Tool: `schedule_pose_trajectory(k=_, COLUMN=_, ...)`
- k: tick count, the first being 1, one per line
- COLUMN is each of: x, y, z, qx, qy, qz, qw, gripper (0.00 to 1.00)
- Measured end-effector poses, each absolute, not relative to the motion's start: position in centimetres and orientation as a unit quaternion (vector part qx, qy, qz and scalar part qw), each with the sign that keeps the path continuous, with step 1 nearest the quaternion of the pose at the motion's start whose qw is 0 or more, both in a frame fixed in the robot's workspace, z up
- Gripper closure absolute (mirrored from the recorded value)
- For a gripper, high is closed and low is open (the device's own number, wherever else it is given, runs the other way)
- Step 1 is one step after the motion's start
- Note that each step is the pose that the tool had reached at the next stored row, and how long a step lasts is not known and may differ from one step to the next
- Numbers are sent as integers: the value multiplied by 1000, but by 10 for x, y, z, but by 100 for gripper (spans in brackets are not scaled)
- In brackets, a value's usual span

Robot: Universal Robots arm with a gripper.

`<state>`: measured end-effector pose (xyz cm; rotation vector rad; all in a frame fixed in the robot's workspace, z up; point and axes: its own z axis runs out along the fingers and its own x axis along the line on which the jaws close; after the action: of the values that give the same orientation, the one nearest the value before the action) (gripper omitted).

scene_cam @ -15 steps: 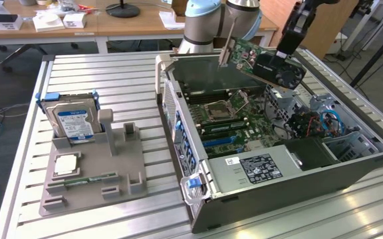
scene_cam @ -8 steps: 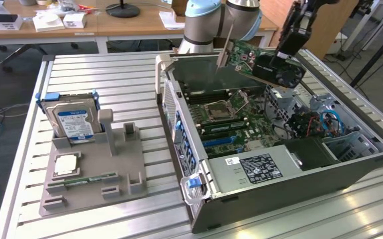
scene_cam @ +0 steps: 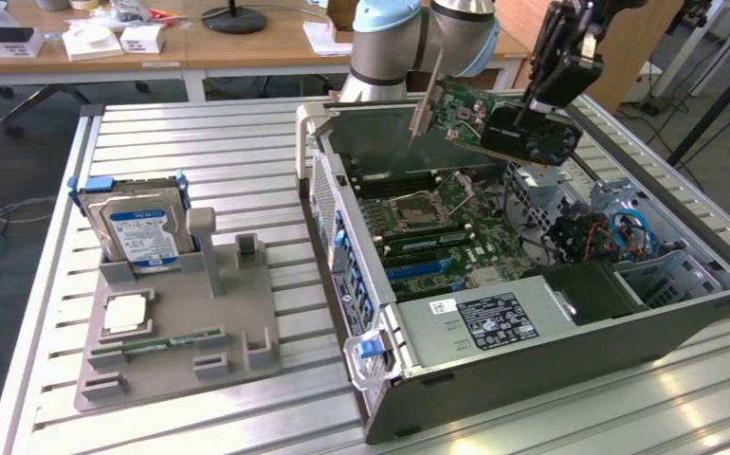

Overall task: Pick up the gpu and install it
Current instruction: 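Insert the gpu into the slot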

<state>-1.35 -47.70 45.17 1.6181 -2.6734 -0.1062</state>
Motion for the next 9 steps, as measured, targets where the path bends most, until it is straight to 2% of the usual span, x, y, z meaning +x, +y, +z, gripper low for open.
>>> schedule_pose_trajectory(k=9, x=-14, y=-477, z=451, qx=578, qy=-816, qz=-33, qw=10, gripper=74)
